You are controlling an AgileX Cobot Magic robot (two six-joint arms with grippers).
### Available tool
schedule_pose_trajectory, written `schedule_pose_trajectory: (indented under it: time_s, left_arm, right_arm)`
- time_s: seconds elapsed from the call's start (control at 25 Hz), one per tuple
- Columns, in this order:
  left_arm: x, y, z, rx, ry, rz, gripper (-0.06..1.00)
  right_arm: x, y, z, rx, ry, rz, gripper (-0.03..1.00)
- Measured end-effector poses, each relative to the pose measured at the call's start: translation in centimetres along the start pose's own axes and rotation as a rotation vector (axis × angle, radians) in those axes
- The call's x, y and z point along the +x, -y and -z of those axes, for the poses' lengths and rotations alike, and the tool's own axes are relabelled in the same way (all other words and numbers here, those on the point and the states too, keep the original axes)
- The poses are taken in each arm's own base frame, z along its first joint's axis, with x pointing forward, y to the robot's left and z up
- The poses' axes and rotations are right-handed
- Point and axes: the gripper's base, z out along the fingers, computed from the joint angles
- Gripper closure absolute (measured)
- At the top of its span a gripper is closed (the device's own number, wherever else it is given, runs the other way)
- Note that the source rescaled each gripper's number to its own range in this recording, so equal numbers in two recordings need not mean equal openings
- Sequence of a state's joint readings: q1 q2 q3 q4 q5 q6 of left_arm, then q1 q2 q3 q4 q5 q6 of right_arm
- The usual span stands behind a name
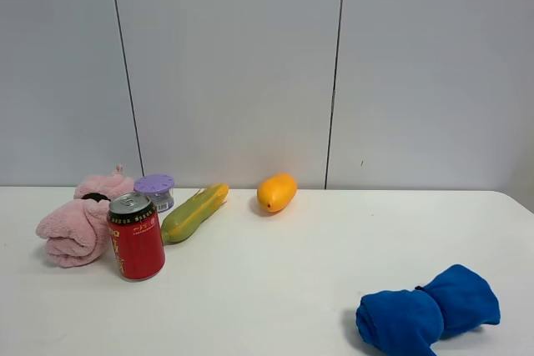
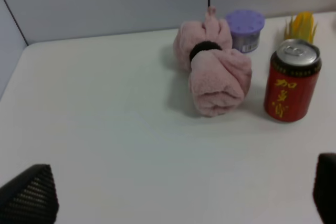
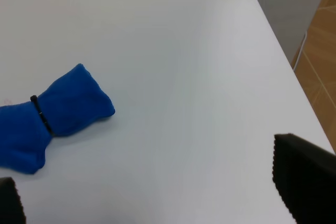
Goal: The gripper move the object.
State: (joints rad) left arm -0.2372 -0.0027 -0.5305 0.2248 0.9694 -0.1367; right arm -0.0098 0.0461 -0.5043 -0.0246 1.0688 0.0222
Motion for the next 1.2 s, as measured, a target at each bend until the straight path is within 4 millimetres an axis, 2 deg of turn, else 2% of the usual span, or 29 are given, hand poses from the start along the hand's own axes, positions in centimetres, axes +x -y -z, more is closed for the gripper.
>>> schedule_pose_trajectory:
  time_s: [0.2,0.36,0.6,0.96,1.2]
  left_arm:
    - [0.2,0.2,0.0,0.024,-0.022,0.018,-0.06]
    - [1.2,1.0,-0.2,0.103,-0.099,0.050,-0.06]
    - [1.3,1.1,-0.3,0.109,-0.107,0.053,-0.06]
    - [1.3,1.3,-0.1,-0.088,-0.110,0.134,-0.06]
    - [1.3,1.3,-0.1,-0.116,-0.111,0.148,-0.06]
  right_arm:
    - [0.0,0.0,0.0,0.000,0.000,0.000,-0.03]
    - [0.0,0.0,0.0,0.000,0.000,0.000,-0.03]
    - [0.0,0.0,0.0,0.000,0.000,0.000,-0.03]
    - [0.0,0.0,0.0,0.000,0.000,0.000,-0.03]
    - [0.0,0.0,0.0,0.000,0.000,0.000,-0.03]
